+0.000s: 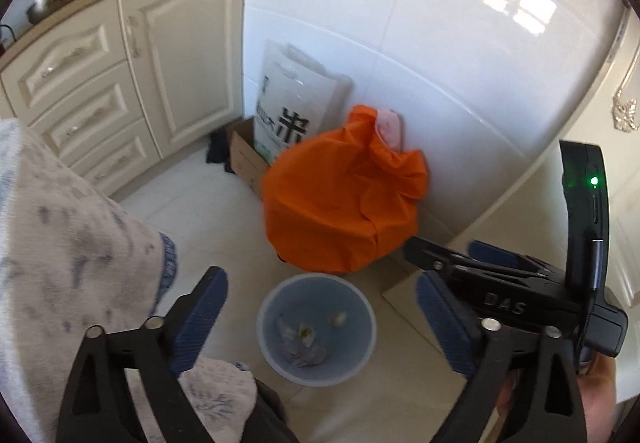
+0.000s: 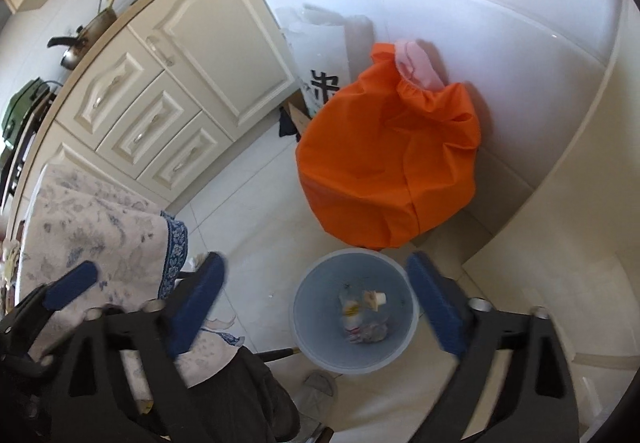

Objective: Collect trash
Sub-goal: 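Return both tools from the bin to the table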

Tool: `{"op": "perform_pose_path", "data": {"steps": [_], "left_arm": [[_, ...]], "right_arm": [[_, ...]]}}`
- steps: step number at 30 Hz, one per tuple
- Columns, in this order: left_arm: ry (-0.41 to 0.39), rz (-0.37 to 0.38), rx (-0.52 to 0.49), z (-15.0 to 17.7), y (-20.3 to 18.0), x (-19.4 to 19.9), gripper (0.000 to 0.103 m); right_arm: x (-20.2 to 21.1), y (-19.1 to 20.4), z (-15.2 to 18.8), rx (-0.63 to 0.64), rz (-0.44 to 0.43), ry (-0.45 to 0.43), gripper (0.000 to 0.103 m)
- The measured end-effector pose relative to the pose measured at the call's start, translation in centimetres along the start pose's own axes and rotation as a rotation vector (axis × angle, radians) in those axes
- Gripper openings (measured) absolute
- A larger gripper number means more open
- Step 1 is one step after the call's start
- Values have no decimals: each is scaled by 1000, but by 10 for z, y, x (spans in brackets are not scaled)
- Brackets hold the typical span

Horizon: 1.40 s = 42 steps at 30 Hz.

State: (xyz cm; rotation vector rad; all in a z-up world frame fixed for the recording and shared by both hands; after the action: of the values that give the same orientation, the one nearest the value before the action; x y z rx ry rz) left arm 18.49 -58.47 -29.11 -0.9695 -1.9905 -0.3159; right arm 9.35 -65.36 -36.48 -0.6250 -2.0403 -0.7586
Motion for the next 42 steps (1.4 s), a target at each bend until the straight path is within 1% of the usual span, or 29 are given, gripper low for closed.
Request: {"op": "perform_pose_path", "data": {"steps": [1, 2, 5, 8, 14, 18, 22, 26, 28, 31, 32, 35, 37, 40, 41, 42], "left_arm": [[-5, -12, 1, -1, -1, 1, 100], [-10, -15, -1, 6, -1, 8, 100], [-25, -23, 6, 10, -4, 17, 100], [-54, -25, 12, 18, -3, 36, 100], [-123, -29, 34, 29, 10, 87, 101], [-178, -34, 54, 39, 24, 129, 101], [-249, -56, 78, 52, 43, 182, 102], [-333, -83, 118, 69, 68, 236, 102], [-371, -102, 137, 80, 80, 261, 102], [-432, -146, 165, 100, 104, 304, 102], [-442, -155, 171, 104, 108, 311, 102], [-493, -196, 201, 126, 129, 348, 102], [-521, -228, 218, 141, 143, 370, 102], [-557, -274, 250, 161, 164, 401, 102], [-563, -286, 255, 162, 166, 407, 102], [-574, -306, 267, 172, 175, 418, 102]], "right_arm": [[2, 0, 0, -8, -2, 1, 103], [3, 0, -1, -11, 0, 1, 103], [12, 2, -3, -9, 10, -18, 103], [23, 8, -5, -9, 4, -39, 103], [51, 28, -11, 23, -5, -86, 103], [74, 53, -14, 57, -21, -124, 103], [101, 89, -16, 113, -55, -173, 103], [127, 136, -16, 182, -97, -224, 103], [140, 165, -14, 227, -124, -247, 103], [155, 202, -9, 280, -159, -276, 103], [159, 210, -7, 292, -170, -282, 103], [171, 245, 1, 342, -206, -303, 103], [177, 271, 9, 382, -234, -311, 103], [183, 300, 19, 428, -261, -322, 103], [186, 311, 24, 445, -271, -325, 103], [188, 321, 28, 459, -281, -328, 103]]}}
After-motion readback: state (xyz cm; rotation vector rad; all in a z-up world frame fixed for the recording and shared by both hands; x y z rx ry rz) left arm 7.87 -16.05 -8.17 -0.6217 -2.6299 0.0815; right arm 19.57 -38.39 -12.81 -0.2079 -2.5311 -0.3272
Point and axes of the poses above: each gripper's, at about its wrist camera, not at the fingertips, and x roughly against the way its jaws point, y to its left, z to its underside, the point moved 6 cm from there along -x, roughly the way its jaws point, and after that the axes turned 2 degrees about -y, right-handed, at the moved point
